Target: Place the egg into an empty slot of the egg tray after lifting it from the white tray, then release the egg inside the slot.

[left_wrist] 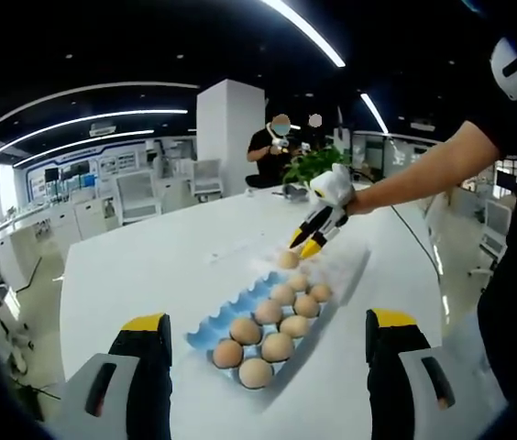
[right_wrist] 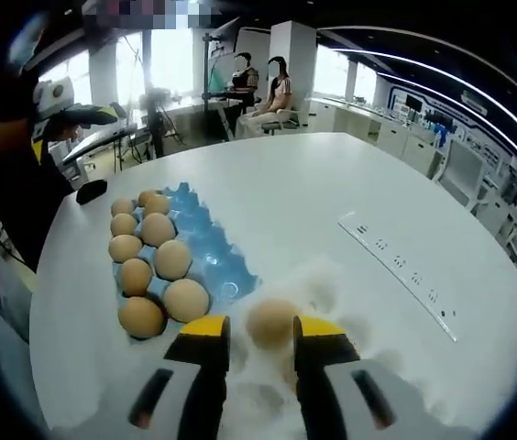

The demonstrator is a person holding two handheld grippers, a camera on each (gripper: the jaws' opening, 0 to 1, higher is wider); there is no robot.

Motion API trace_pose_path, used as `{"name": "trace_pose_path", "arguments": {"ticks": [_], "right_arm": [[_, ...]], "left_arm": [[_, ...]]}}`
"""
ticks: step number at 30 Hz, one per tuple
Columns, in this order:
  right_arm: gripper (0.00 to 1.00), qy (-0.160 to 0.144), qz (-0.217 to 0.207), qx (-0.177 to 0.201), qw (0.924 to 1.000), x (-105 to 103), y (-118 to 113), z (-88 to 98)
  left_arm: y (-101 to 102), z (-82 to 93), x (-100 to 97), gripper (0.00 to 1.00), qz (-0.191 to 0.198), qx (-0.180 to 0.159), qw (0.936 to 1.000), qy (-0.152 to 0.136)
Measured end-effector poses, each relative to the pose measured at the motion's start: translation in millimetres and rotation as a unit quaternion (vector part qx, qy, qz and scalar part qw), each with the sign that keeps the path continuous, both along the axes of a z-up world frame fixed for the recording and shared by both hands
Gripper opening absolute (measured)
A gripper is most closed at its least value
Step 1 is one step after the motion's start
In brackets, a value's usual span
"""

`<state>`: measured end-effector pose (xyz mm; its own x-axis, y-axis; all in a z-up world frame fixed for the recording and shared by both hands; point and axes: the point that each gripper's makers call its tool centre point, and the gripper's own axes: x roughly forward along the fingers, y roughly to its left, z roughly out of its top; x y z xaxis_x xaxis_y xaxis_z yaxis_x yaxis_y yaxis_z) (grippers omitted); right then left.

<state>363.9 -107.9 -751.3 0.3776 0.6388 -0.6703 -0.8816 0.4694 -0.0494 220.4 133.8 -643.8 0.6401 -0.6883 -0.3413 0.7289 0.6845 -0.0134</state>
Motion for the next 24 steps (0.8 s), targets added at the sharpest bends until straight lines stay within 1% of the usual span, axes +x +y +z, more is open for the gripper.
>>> {"name": "trace_pose_path", "arguments": {"ticks": [13,21,24], "right_arm": [[0.29,0.013,0.013,-0.007,0.9998,5,1,-14.5],[0.29,0.021,0.015,-0.016,0.9995,9,2,-27.1],[0.28,0.02,0.016,-0.017,0.9995,9,2,-27.3]], "left_arm": [[4,-2.3,6.2,0.9,0.012,0.0,0.9999,0.004],[6,-1.5,9.7,0.9,0.014,0.004,0.9999,0.003],[7,-1.2,10.6,0.9,0.015,0.004,0.9999,0.003]]}}
